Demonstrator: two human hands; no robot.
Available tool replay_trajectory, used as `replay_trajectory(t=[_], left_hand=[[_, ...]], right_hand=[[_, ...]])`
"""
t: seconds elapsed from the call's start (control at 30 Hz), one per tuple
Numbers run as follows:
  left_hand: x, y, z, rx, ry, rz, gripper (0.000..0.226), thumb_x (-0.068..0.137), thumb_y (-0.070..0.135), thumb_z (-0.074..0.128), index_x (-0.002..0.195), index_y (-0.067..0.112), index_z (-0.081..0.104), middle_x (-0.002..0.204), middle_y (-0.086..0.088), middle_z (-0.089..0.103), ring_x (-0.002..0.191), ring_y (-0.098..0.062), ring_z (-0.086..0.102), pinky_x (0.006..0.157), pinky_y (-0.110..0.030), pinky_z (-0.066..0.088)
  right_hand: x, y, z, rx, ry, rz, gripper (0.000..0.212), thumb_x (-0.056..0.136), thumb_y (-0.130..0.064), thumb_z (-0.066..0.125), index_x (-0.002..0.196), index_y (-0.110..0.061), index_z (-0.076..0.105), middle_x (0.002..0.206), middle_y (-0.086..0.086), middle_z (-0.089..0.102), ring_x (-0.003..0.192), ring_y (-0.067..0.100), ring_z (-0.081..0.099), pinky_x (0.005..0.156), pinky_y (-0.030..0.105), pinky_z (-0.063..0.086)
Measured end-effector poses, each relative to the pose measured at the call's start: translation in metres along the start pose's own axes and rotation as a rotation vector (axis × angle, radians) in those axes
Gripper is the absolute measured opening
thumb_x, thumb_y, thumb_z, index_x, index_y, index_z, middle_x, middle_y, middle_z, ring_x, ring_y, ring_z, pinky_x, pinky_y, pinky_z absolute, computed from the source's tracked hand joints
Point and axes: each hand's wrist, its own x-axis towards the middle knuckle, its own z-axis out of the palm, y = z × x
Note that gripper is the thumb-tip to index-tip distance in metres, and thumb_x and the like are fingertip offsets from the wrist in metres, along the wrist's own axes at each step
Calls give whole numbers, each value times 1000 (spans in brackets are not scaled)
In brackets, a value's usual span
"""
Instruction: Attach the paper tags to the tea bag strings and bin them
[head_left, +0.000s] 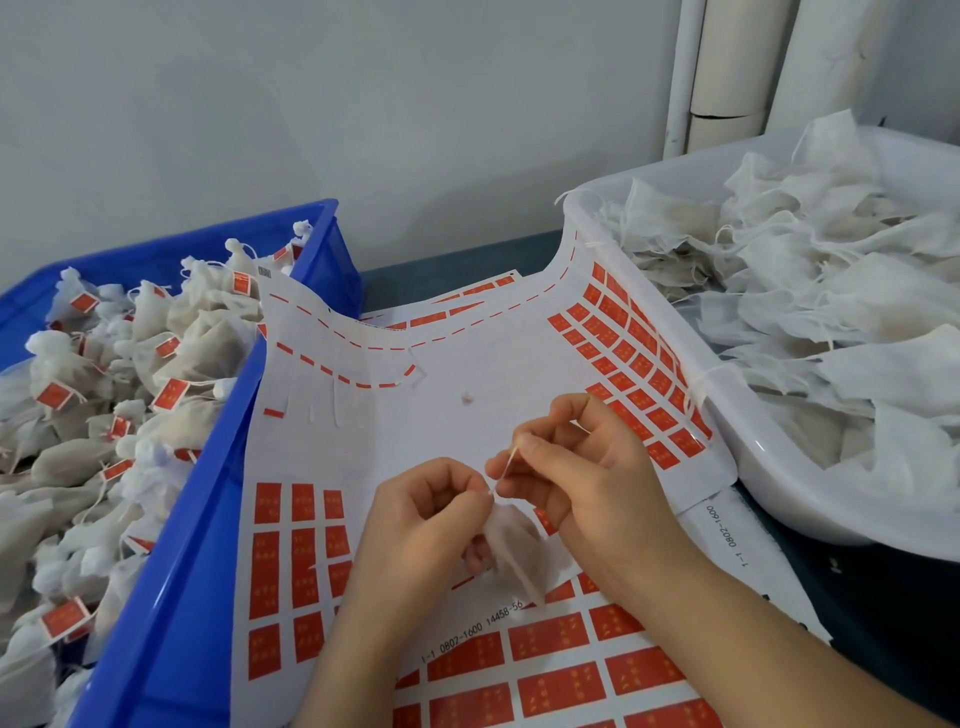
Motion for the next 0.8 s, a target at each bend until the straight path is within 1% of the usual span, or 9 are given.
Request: replay_trajectory(t=[0.1,0.17,0.27,0.33,0.4,0.5,0.6,0.7,0.8], left_hand=[[-1,4,2,-9,12,18,17,70,15,54,56,16,62,55,-6,58,47,-16,53,45,-21,45],[-2,6,-1,-30,32,25,18,67,14,50,52,16,60,53,-6,55,45,-16,50,44,-23,43],[-1,3,-11,-90,99,33,44,83,-3,47,47,19,59,50,-4,54,41,-13,46,41,-22,41],[0,4,-12,-140,120,24,51,87,-9,42,49,19,62,52,-4,57,42,-13,48,42,-20,42],[0,4,-5,-97,108,18,40,87,-3,48,58,19,65,57,-3,61,48,-13,54,47,-20,47],[-1,1,9,69,72,-4,23,87,13,58,90,35,66,80,9,69,71,-6,65,54,-12,48],[-2,-1,14,141,-5,15,42,87,19,61,112,53,54,102,24,63,91,8,59,59,-8,49],[-2,1,18,144,6,117,36,79,21,70,104,46,64,100,23,66,91,-2,65,67,-18,55],[-1,1,19,167,113,199,23,71,28,73,87,44,69,86,22,70,79,-4,67,62,-14,52]], right_hand=[[-2,2,3,105,7,27,18,88,4,53,86,-14,51,68,2,67,67,22,68,61,25,53],[3,-1,2,263,56,70,21,87,6,53,81,-14,52,67,7,64,62,21,66,56,24,52],[17,-19,-16,572,210,55,27,85,7,51,70,-15,51,61,7,58,51,15,58,49,22,50],[21,-23,-25,558,241,52,26,86,4,51,70,-16,50,60,5,58,51,13,58,50,22,52],[19,-13,-23,465,194,112,23,88,4,50,75,-15,49,61,6,58,53,13,59,51,23,52],[16,3,-14,381,121,168,19,91,4,47,80,-12,47,63,7,56,55,15,58,53,24,52],[15,1,-14,407,44,175,16,88,3,49,81,-11,46,64,8,55,57,16,58,54,24,52],[12,0,-13,451,-41,181,13,74,-4,57,78,-12,48,64,8,55,56,16,57,51,25,50],[11,2,-10,467,-64,219,11,75,-4,56,76,-14,54,66,9,56,58,17,58,50,26,50]])
